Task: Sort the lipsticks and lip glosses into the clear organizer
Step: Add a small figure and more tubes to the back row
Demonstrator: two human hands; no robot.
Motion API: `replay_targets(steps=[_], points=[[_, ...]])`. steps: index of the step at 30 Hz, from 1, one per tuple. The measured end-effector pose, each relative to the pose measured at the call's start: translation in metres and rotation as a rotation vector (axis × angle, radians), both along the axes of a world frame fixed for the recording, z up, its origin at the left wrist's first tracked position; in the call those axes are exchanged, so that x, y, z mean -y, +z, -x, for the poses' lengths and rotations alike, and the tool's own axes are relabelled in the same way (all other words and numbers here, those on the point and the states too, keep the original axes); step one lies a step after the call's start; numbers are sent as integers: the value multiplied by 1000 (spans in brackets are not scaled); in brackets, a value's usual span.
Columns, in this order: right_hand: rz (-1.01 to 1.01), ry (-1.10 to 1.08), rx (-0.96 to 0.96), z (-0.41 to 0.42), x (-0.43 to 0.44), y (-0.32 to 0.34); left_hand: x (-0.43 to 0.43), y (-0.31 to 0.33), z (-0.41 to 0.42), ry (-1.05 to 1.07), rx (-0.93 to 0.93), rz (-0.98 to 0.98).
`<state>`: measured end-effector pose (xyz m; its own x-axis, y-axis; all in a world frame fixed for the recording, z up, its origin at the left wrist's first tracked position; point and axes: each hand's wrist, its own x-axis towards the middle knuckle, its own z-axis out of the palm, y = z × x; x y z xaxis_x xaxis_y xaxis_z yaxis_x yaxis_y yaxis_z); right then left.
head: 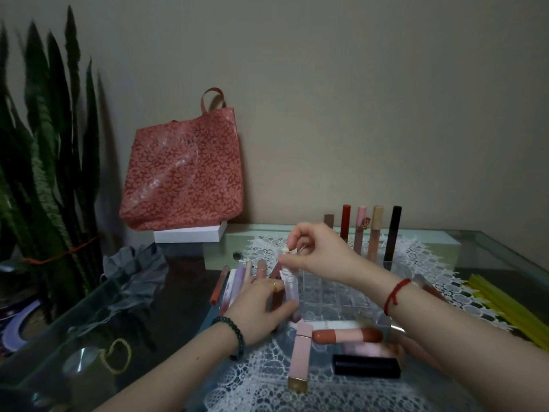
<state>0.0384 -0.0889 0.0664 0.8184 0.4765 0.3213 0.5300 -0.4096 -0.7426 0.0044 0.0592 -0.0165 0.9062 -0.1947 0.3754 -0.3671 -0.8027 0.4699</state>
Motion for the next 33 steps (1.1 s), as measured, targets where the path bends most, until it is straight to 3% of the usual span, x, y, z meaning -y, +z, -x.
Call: replay_targets(steps=[4, 12, 19, 33], points=[[22, -5, 34, -1, 6, 16, 4, 11, -5, -44, -41, 156], [88, -118, 284, -21, 19, 69, 17, 58, -44, -2, 86, 412], [138, -198, 369, -44, 27, 83, 36, 68, -79, 27, 84, 467], [198, -158, 326, -64, 29, 59, 36, 42, -93, 0, -5, 493]])
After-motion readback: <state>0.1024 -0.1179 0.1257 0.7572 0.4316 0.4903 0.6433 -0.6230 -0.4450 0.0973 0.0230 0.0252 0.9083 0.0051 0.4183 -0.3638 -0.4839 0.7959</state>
